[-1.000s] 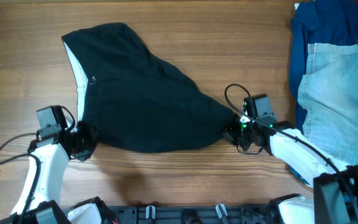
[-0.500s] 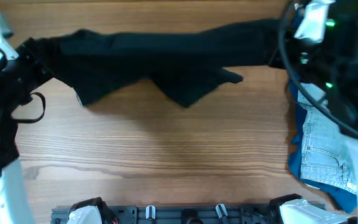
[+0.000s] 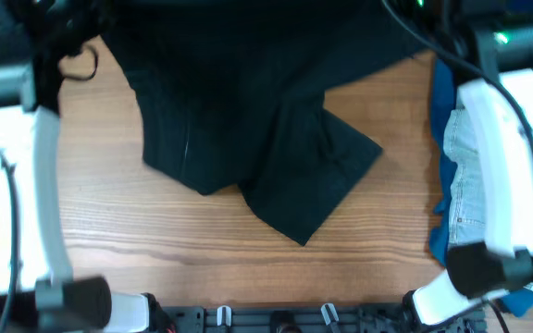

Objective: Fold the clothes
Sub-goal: 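Pull the shorts away from the robot and lay them flat with both grippers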

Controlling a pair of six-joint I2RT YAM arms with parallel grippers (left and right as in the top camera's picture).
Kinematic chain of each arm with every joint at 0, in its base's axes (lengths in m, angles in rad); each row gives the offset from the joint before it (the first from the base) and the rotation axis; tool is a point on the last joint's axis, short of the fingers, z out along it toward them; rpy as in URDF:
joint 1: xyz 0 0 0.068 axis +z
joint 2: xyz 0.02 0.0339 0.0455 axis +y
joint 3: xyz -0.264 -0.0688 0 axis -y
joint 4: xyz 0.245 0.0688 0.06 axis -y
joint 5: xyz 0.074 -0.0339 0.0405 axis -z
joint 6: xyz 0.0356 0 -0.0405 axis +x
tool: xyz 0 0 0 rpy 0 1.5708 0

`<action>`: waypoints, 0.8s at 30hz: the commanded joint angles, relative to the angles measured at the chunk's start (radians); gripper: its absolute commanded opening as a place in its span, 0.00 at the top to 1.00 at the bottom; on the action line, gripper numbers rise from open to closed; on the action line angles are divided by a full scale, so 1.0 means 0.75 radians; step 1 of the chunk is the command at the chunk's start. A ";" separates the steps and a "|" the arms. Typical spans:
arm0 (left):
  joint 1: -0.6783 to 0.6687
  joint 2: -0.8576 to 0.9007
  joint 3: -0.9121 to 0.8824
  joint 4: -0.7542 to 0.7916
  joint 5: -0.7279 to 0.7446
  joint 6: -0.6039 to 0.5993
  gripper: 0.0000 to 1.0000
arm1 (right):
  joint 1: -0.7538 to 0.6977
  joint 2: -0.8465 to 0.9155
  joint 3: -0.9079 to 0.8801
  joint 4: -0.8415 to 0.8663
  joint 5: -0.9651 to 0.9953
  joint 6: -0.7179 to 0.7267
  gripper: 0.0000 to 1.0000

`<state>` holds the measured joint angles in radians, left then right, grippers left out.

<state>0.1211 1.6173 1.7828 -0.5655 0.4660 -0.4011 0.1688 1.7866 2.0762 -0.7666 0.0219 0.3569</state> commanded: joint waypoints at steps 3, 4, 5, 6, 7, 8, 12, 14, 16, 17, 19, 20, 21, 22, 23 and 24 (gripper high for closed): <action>0.017 0.198 0.017 0.563 -0.135 -0.228 0.96 | -0.152 0.045 0.070 0.432 -0.016 -0.027 0.96; 0.022 0.196 0.032 0.663 -0.167 -0.291 0.96 | -0.166 0.035 0.122 0.469 -0.016 -0.051 0.96; 0.034 0.193 0.071 0.725 -0.169 -0.351 0.96 | -0.184 0.027 0.207 0.477 0.017 -0.057 0.96; 0.046 0.193 0.140 0.770 -0.167 -0.386 0.96 | -0.209 0.026 0.330 0.436 0.052 -0.071 0.96; 0.062 0.190 0.257 0.700 -0.163 -0.382 0.96 | -0.222 0.026 0.421 0.348 0.057 -0.128 0.96; 0.070 0.186 0.321 0.565 -0.110 -0.342 0.96 | -0.222 0.026 0.460 0.204 0.066 -0.193 0.96; 0.050 0.180 0.350 -0.377 -0.076 -0.015 0.96 | -0.222 0.065 0.408 -0.511 0.081 -0.225 0.96; 0.020 0.250 0.305 -0.887 -0.387 0.087 0.96 | -0.222 0.136 0.247 -0.886 0.085 -0.155 0.96; 0.012 0.309 0.236 -1.080 -0.489 0.086 0.96 | -0.222 0.165 0.093 -1.012 0.156 -0.096 0.96; 0.012 0.333 0.155 -1.155 -0.486 0.086 0.96 | -0.222 0.171 -0.035 -1.041 0.222 -0.043 0.96; 0.009 0.337 0.001 -1.203 -0.452 0.086 0.96 | -0.226 0.171 -0.211 -1.057 0.330 0.051 0.96; 0.009 0.337 -0.073 -1.237 -0.444 0.087 0.96 | -0.226 0.171 -0.287 -1.067 0.362 0.091 0.96; 0.009 0.337 -0.127 -1.264 -0.444 0.087 0.96 | -0.226 0.171 -0.333 -1.083 0.360 0.093 0.96; 0.009 0.337 -0.204 -1.310 -0.444 0.110 0.96 | -0.226 0.171 -0.392 -1.115 0.360 0.096 0.96; 0.009 0.337 -0.255 -1.347 -0.449 0.122 0.96 | -0.226 0.171 -0.423 -1.123 0.354 0.089 0.96; 0.009 0.337 -0.298 -1.376 -0.450 0.138 0.96 | -0.226 0.167 -0.458 -1.123 0.338 0.084 0.96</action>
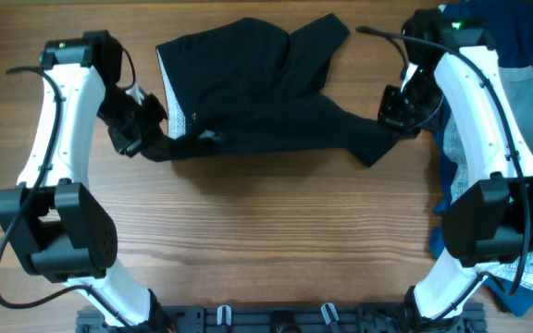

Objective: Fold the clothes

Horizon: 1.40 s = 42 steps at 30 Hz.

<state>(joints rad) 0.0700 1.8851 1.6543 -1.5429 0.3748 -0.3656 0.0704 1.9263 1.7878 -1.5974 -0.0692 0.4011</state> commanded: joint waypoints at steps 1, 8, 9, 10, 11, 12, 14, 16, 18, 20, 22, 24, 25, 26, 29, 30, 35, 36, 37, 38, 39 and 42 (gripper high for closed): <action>0.077 -0.020 -0.161 -0.103 -0.342 0.099 0.96 | -0.095 -0.024 -0.119 -0.015 0.438 0.022 0.96; 0.078 -0.098 -0.197 -0.173 -0.401 0.100 0.95 | -0.095 -0.073 -0.238 -0.016 0.163 -0.195 0.75; 0.078 -0.100 -0.197 -0.173 -0.404 0.100 0.74 | -0.095 -0.073 -0.238 -0.016 0.117 -0.241 0.73; 0.078 -0.100 -0.197 -0.174 -0.408 0.099 0.64 | -0.094 -0.073 -0.238 -0.016 0.012 -0.347 0.73; 0.078 -0.100 -0.197 -0.169 -0.408 0.099 0.48 | -0.095 -0.073 -0.238 -0.014 -0.044 -0.405 0.72; 0.078 -0.100 -0.197 -0.160 -0.407 0.099 0.45 | -0.095 -0.073 -0.238 0.003 -0.044 -0.390 0.71; 0.077 -0.100 -0.197 -0.136 -0.406 0.094 0.41 | -0.095 -0.073 -0.238 0.105 -0.057 -0.337 0.71; 0.078 -0.100 -0.196 -0.054 -0.384 0.094 0.41 | -0.094 -0.073 -0.238 0.314 -0.252 -0.321 0.66; 0.077 -0.100 -0.191 0.243 -0.242 0.094 0.43 | -0.071 -0.067 -0.238 0.614 -0.473 -0.312 0.63; 0.075 -0.097 -0.191 0.496 -0.184 0.094 0.49 | -0.041 -0.051 -0.238 0.745 -0.513 -0.238 0.59; 0.051 -0.075 -0.200 0.942 -0.177 0.094 0.38 | 0.050 0.014 -0.238 0.973 -0.485 -0.132 0.49; 0.031 -0.031 -0.200 1.153 -0.186 0.093 0.35 | 0.107 0.069 -0.238 1.106 -0.426 -0.070 0.42; 0.027 -0.007 -0.200 1.220 -0.186 0.078 0.34 | 0.130 0.096 -0.238 1.169 -0.427 -0.066 0.42; 0.022 0.046 -0.200 1.286 -0.184 0.048 0.34 | 0.145 0.110 -0.238 1.200 -0.427 -0.062 0.41; 0.020 0.160 -0.200 1.390 -0.143 0.048 0.37 | 0.164 0.124 -0.238 1.236 -0.417 -0.008 0.41; 0.020 0.199 -0.200 1.417 -0.137 0.049 0.38 | 0.164 0.124 -0.238 1.234 -0.417 -0.007 0.41; 0.020 0.357 -0.200 1.593 -0.135 0.048 0.31 | 0.163 0.124 -0.238 1.163 -0.417 -0.008 0.41; 0.018 0.370 -0.200 1.621 -0.126 0.049 0.31 | 0.163 0.124 -0.238 1.147 -0.417 -0.008 0.41; 0.015 0.381 -0.200 1.645 -0.125 0.048 0.31 | 0.163 0.124 -0.238 1.135 -0.417 -0.007 0.41; 0.010 0.397 -0.200 1.667 -0.126 0.049 0.33 | 0.163 0.124 -0.238 1.127 -0.417 -0.007 0.41; 0.005 0.407 -0.200 1.685 -0.126 0.049 0.34 | 0.163 0.124 -0.238 1.124 -0.418 -0.007 0.41; -0.008 0.437 -0.200 1.740 -0.126 0.049 0.37 | 0.163 0.124 -0.238 1.095 -0.417 -0.007 0.42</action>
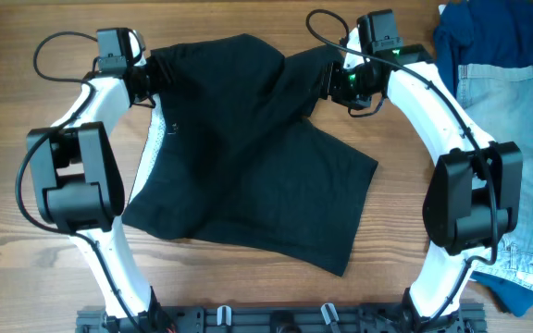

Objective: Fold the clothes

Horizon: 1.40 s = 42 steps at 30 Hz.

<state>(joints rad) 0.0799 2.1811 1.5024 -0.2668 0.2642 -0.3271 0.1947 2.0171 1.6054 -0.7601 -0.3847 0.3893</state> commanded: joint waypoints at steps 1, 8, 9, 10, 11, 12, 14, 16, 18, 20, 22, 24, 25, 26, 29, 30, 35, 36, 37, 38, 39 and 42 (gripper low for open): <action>-0.026 0.045 0.003 0.056 0.022 -0.003 0.40 | -0.003 0.003 0.006 -0.030 0.004 0.009 0.42; -0.032 0.045 0.003 0.091 0.021 -0.003 0.91 | -0.003 0.003 0.006 -0.025 0.004 0.009 0.43; -0.032 0.045 0.003 0.085 0.021 -0.003 0.94 | -0.003 0.003 0.006 -0.025 0.004 0.009 0.43; -0.032 0.045 0.003 0.083 0.021 -0.003 0.96 | -0.003 0.003 0.006 -0.026 0.004 0.009 0.43; -0.032 0.045 0.003 0.077 0.021 -0.002 0.96 | -0.003 0.003 0.006 -0.025 0.004 0.009 0.43; -0.032 0.045 0.003 0.069 0.020 -0.002 0.96 | -0.003 0.003 0.006 -0.024 0.005 0.009 0.43; -0.024 0.041 0.003 0.050 -0.005 0.008 0.96 | -0.003 0.003 0.006 -0.025 0.057 0.010 0.43; 0.007 0.011 0.003 0.047 -0.004 0.008 0.96 | -0.003 0.003 0.006 -0.013 0.193 0.050 0.45; 0.053 -0.061 0.003 0.034 -0.004 0.008 0.96 | -0.003 0.003 0.006 0.057 0.310 0.043 0.47; 0.085 -0.112 0.003 0.019 -0.004 0.008 0.96 | -0.003 0.008 0.006 0.152 0.308 0.028 0.47; 0.101 -0.138 0.003 -0.011 -0.004 0.008 0.96 | -0.003 0.025 0.006 0.240 0.297 0.036 0.46; 0.102 -0.140 0.003 -0.046 -0.004 0.008 0.96 | -0.002 0.062 0.006 0.338 0.255 0.043 0.46; 0.102 -0.140 0.003 -0.064 -0.004 0.008 0.96 | -0.002 0.083 0.006 0.388 0.234 0.046 0.46; 0.102 -0.140 0.003 -0.094 -0.002 0.007 0.96 | -0.002 0.121 0.006 0.454 0.227 0.069 0.46; 0.087 -0.140 0.003 -0.209 0.025 0.007 0.96 | -0.002 0.239 0.006 0.587 0.232 0.179 0.46; 0.081 -0.140 0.003 -0.234 0.051 0.007 0.96 | -0.002 0.263 0.006 0.611 0.231 0.184 0.46; -0.019 -0.140 0.003 -0.512 0.140 0.009 0.96 | 0.000 0.356 0.006 0.628 0.200 0.259 0.43; -0.044 -0.140 0.003 -0.564 0.138 0.008 0.96 | 0.001 0.364 0.006 0.629 0.196 0.263 0.45; -0.061 -0.140 0.003 -0.592 0.136 0.008 0.96 | 0.001 0.366 0.006 0.635 0.197 0.263 0.63; -0.089 -0.140 -0.001 -0.621 0.134 0.009 0.96 | 0.001 0.366 0.006 0.655 0.197 0.271 0.94; -0.103 -0.140 -0.009 -0.624 0.114 0.008 0.96 | 0.001 0.365 0.006 0.676 0.196 0.290 0.96; -0.165 -0.138 -0.100 -0.591 -0.047 0.007 0.96 | -0.012 0.355 0.093 0.703 0.152 0.239 0.96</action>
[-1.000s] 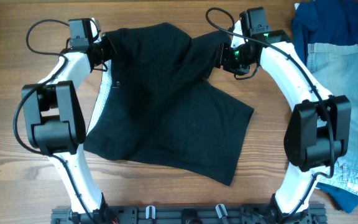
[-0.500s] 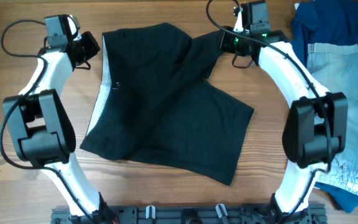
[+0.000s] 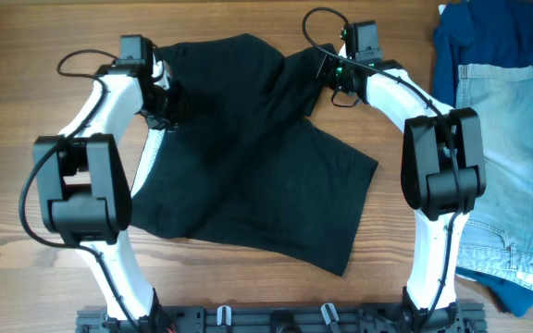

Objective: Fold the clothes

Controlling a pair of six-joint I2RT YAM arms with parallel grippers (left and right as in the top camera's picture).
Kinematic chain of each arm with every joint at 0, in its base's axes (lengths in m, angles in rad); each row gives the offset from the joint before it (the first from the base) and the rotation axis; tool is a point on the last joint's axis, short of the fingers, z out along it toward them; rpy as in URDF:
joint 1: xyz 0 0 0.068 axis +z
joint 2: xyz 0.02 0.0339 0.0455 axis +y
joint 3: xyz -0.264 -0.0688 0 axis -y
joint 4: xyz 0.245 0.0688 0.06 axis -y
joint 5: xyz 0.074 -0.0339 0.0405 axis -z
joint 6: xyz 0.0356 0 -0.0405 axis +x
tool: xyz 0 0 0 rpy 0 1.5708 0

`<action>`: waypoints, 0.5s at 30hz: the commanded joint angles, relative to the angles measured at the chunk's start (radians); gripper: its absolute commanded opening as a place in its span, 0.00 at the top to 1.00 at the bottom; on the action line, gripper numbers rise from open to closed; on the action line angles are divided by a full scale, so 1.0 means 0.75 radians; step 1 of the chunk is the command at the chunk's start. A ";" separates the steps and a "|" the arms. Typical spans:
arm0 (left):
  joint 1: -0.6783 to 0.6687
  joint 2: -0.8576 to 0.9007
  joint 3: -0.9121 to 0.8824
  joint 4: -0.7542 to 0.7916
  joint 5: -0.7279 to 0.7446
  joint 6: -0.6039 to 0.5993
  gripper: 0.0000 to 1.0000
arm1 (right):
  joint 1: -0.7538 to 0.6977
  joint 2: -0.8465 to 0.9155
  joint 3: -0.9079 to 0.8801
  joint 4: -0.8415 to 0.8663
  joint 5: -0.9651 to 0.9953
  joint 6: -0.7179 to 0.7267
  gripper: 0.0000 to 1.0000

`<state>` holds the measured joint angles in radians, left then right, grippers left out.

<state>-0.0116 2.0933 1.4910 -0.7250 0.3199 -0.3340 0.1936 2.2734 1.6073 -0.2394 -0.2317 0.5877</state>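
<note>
A black garment (image 3: 257, 176) lies spread out on the wooden table, its lower right part reaching toward the front edge. My left gripper (image 3: 168, 100) rests on the garment's upper left edge. My right gripper (image 3: 326, 70) sits at its upper right corner. Both sets of fingers are dark against the dark cloth, so whether they are open or shut does not show.
A pile of blue denim clothes (image 3: 498, 120) covers the right side of the table and runs down to the front right corner. The arms' mounting rail (image 3: 276, 319) lies along the front edge. Bare wood (image 3: 44, 213) shows left of the garment.
My left gripper has moved slightly right and down along the garment's left edge. The right wrist has pulled a little toward the far edge. The garment lies as it did.
At first the black garment hung large and close under the camera. Then it lay bunched at the far side between both grippers. Later it was spread flat toward the front, with the grippers at its upper corners, where they still are.
</note>
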 commanded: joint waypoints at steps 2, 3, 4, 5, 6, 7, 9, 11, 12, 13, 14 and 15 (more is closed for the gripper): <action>-0.046 -0.021 -0.158 0.071 -0.120 0.016 0.96 | -0.019 -0.027 0.191 0.000 -0.052 -0.126 0.96; -0.044 -0.021 -0.195 0.104 -0.121 0.016 0.96 | -0.023 -0.060 0.311 -0.045 -0.050 -0.202 0.96; -0.040 -0.021 -0.219 0.125 -0.121 0.016 0.96 | -0.025 -0.091 0.452 -0.133 -0.036 -0.277 0.96; -0.037 -0.021 -0.225 0.125 -0.121 0.016 0.96 | -0.024 -0.109 0.562 -0.214 -0.030 -0.345 0.96; -0.033 -0.021 -0.225 0.125 -0.121 0.016 0.96 | -0.024 -0.127 0.661 -0.311 -0.019 -0.429 0.96; -0.033 -0.021 -0.225 0.129 -0.121 0.016 0.96 | -0.021 -0.148 0.764 -0.515 0.069 -0.475 0.96; -0.033 -0.021 -0.225 0.128 -0.120 0.006 0.96 | -0.025 -0.157 0.779 -0.892 0.342 -0.437 0.96; -0.033 -0.021 -0.225 0.119 -0.120 0.006 0.96 | -0.037 -0.138 0.671 -1.251 0.835 -0.117 0.96; -0.033 -0.021 -0.225 0.113 -0.120 0.006 0.96 | -0.052 -0.138 0.551 -1.298 1.017 0.013 0.92; -0.033 -0.021 -0.225 0.105 -0.120 0.007 0.96 | -0.067 -0.138 0.496 -1.292 1.033 0.020 0.88; -0.033 -0.021 -0.225 0.092 -0.120 0.007 0.96 | -0.091 -0.138 0.422 -1.262 0.973 0.018 0.73; -0.033 -0.021 -0.225 0.084 -0.121 0.008 0.96 | -0.108 -0.138 0.400 -1.264 0.914 0.017 0.71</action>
<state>-0.0441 2.0628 1.3548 -0.6285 0.2852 -0.3344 0.1417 2.1601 1.9644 -1.1927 0.3672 0.5240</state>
